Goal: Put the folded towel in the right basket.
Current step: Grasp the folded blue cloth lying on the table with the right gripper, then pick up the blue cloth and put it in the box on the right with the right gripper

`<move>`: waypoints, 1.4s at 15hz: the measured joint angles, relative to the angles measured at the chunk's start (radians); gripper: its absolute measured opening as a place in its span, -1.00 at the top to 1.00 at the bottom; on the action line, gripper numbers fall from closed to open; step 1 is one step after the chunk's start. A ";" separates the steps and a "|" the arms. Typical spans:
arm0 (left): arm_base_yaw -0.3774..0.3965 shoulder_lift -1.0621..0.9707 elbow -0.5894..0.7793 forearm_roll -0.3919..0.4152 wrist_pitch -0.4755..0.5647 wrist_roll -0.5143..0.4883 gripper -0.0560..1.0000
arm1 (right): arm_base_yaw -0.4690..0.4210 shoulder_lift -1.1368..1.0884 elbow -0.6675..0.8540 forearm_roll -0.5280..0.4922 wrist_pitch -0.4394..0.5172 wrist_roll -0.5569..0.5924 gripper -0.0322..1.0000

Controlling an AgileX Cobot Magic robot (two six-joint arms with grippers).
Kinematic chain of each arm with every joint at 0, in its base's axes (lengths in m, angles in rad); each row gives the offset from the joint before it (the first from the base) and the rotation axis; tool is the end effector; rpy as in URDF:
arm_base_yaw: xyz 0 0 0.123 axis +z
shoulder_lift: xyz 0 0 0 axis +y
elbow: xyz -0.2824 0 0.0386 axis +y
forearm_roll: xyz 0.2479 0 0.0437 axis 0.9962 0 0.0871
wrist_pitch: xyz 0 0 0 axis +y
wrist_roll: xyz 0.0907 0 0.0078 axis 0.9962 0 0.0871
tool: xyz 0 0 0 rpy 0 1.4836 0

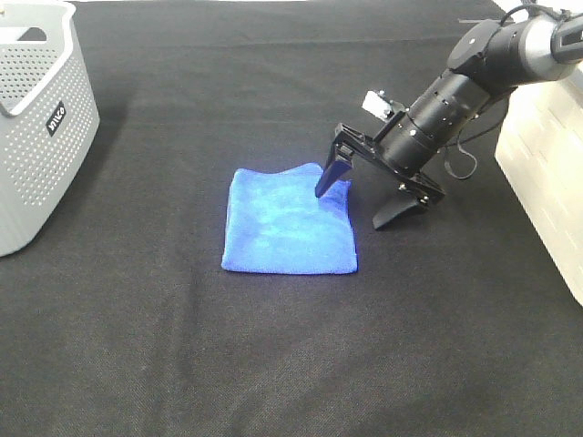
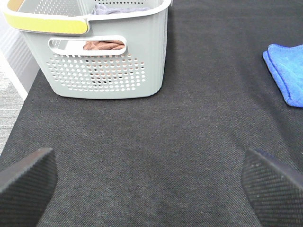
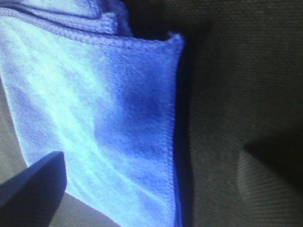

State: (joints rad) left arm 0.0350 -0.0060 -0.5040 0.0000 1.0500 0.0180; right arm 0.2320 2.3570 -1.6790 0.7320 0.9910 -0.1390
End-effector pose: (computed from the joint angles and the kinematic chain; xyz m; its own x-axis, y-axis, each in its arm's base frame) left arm -0.0058 -0.0002 0.2791 -0.4378 0.0027 -0.8991 -0.0271 0.9995 0.0162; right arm 0.4334 0.1547 0.0989 -0.9983 0.0309 0.0494 0.0535 0.8217 0.5674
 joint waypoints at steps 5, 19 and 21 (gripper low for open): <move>0.000 0.000 0.000 0.000 0.000 0.000 -0.98 | 0.154 0.057 -0.032 0.114 -0.088 -0.032 -0.64; 0.000 0.000 0.000 0.000 0.000 0.003 -0.98 | 0.209 0.131 -0.473 -0.128 0.203 -0.012 0.64; 0.000 0.000 0.000 0.000 0.000 0.003 -0.98 | 0.212 0.122 -0.628 -0.234 0.212 0.067 0.64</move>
State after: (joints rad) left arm 0.0350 -0.0060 -0.5040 0.0000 1.0500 0.0210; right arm 0.4440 2.4790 -2.3070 0.4980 1.2030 -0.0720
